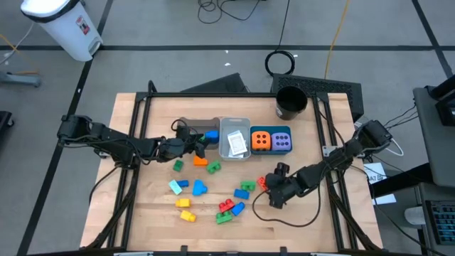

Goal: Pick & Place Toys
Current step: Put the orange game piece into the black bin, then put the green game piece into the black bin

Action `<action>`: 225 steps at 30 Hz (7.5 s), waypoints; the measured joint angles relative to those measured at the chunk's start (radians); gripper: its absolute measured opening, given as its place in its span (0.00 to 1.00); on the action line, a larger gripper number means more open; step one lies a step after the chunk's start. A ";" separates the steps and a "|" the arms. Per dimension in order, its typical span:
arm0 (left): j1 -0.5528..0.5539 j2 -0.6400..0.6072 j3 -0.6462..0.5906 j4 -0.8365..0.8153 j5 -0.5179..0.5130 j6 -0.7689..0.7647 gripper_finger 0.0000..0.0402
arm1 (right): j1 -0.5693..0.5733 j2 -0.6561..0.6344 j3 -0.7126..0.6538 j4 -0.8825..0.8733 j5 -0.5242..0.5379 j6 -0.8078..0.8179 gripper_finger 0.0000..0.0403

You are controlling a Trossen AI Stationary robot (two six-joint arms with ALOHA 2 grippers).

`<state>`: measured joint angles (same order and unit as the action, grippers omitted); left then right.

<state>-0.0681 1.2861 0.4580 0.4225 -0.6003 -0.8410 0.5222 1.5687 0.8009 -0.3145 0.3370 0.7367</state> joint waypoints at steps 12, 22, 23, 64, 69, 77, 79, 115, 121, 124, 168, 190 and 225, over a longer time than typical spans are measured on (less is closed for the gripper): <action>0.000 0.000 0.000 -0.001 0.000 0.000 0.70 | 0.001 0.000 0.000 0.046 0.011 0.046 0.68; 0.000 0.000 0.000 -0.001 0.000 -0.001 0.70 | -0.016 0.068 -0.008 0.081 0.055 0.043 0.66; 0.000 0.000 0.000 -0.002 0.000 -0.001 0.70 | -0.016 0.068 -0.008 0.081 0.054 0.037 0.65; -0.105 0.072 0.027 0.292 0.114 0.173 0.70 | -0.024 -0.212 -0.009 0.359 0.447 -0.940 0.34; -0.109 0.197 0.140 0.292 0.180 0.181 0.70 | -0.023 -0.185 -0.011 0.372 0.472 -0.995 0.34; -0.108 0.419 0.390 0.286 0.295 0.262 0.70 | -0.022 -0.128 -0.010 0.416 0.506 -1.069 0.34; -0.109 0.458 0.439 0.282 0.339 0.284 0.70 | -0.022 -0.119 -0.010 0.418 0.505 -1.071 0.34; -0.082 0.454 0.566 0.013 0.285 0.372 0.23 | 0.033 -0.143 -0.010 0.518 0.640 -0.967 0.56; -0.077 0.359 0.556 -0.139 0.072 0.395 0.23 | 0.074 -0.210 -0.010 0.462 0.624 -0.898 0.62; -0.078 0.311 0.495 -0.145 0.015 0.390 0.23 | 0.088 -0.231 -0.010 0.435 0.628 -0.872 0.62; 0.013 0.016 -0.140 0.054 -0.261 -0.060 0.82 | 0.029 -0.234 -0.010 0.447 0.351 -0.737 0.55; 0.013 0.016 -0.140 0.058 -0.242 -0.064 0.83 | -0.129 0.078 -0.010 0.471 -0.063 -0.549 0.55; 0.007 -0.078 -0.139 0.314 0.047 0.135 0.83 | -0.153 -0.058 -0.010 0.353 -0.124 -0.591 0.22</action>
<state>-0.0609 1.2078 0.3191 0.7362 -0.5532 -0.7062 0.3689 1.5103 0.7906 0.0382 0.2133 0.1457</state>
